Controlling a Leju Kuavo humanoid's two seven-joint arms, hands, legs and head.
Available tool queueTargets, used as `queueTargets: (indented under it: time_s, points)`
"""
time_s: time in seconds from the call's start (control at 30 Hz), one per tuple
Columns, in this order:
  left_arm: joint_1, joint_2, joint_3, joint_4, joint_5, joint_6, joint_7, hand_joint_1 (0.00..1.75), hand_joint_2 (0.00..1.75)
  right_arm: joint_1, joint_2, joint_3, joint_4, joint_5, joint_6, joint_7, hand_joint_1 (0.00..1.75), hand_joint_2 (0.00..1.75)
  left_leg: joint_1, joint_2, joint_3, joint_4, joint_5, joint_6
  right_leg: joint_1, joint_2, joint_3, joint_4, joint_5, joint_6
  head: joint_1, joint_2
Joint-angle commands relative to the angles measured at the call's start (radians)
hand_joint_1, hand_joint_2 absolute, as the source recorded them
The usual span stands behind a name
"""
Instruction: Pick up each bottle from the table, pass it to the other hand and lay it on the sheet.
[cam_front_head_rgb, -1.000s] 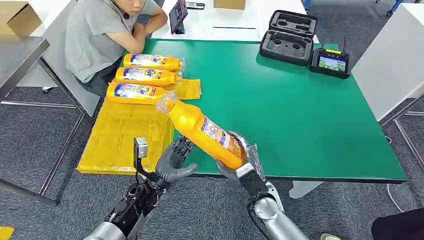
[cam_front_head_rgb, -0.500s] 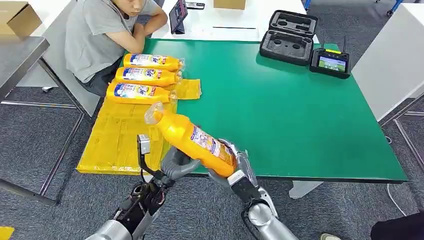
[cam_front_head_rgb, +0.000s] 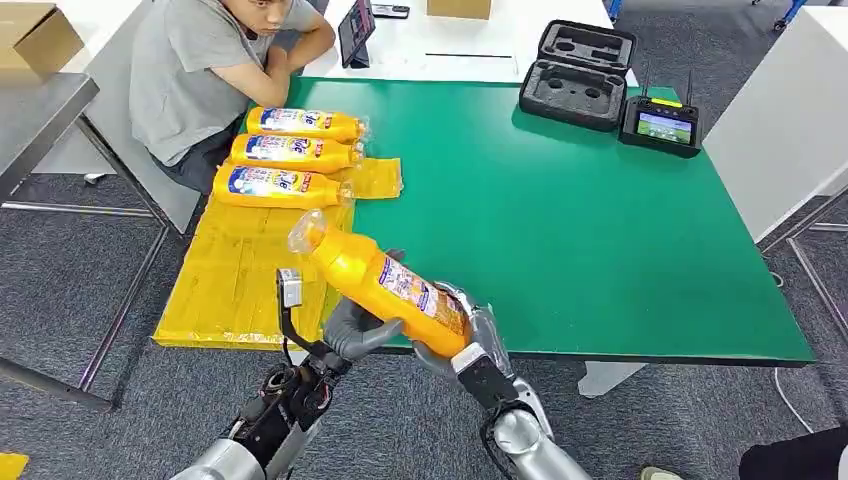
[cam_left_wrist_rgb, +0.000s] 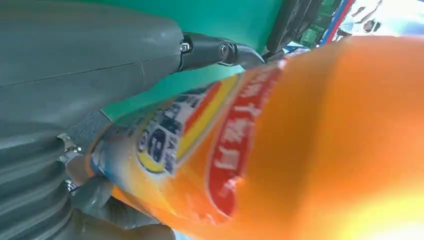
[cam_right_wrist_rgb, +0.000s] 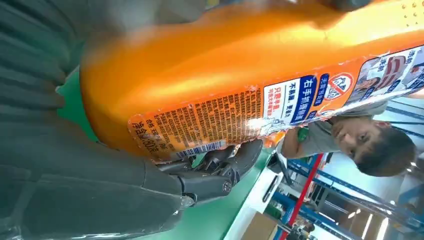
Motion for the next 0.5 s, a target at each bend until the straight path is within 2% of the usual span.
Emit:
queueTargets:
  time_s: [0.03,0.4,0.43,0.47,0.5]
  points:
    - [-0.058,0.026,0.006,0.070,0.015,0.033,-0.016,0.00,1.75,-0.072,0.030,0.051,0.097,0.000,0.013,-0.003,1.75,1.75,0.001,0.003,0.001,0.001,-0.001,-0.001,0.001,0.002,0.001,0.000,0.000,-0.001,0.000,0.000]
    - [-0.055,0.030,-0.010,0.065,0.008,0.022,-0.030,0.00,1.75,-0.085,-0.002,0.050,0.108,-0.014,0.019,-0.003,1.75,1.75,0.000,0.002,0.002,0.000,-0.001,-0.001,0.000,0.001,0.001,0.000,0.000,-0.002,0.000,0.000]
    - [-0.057,0.027,-0.010,0.067,0.006,0.027,-0.036,0.99,1.75,-0.080,0.000,0.047,0.107,-0.016,0.017,-0.003,1.75,1.75,0.001,0.002,0.002,0.001,-0.001,-0.001,0.001,0.002,0.002,0.001,-0.001,-0.002,0.000,0.000]
    - [-0.057,0.027,-0.012,0.066,0.005,0.023,-0.038,1.62,1.75,-0.078,0.000,0.047,0.107,-0.017,0.016,-0.003,1.75,1.75,0.000,0.002,0.002,0.001,-0.001,-0.001,0.001,0.002,0.001,0.001,-0.001,-0.002,0.000,0.000]
    - [-0.057,0.026,-0.013,0.067,0.003,0.023,-0.042,1.75,1.75,-0.077,0.001,0.046,0.108,-0.018,0.015,-0.003,1.75,1.75,0.000,0.001,0.001,0.000,0.000,-0.001,0.000,0.001,0.001,0.000,0.000,-0.001,0.000,0.000]
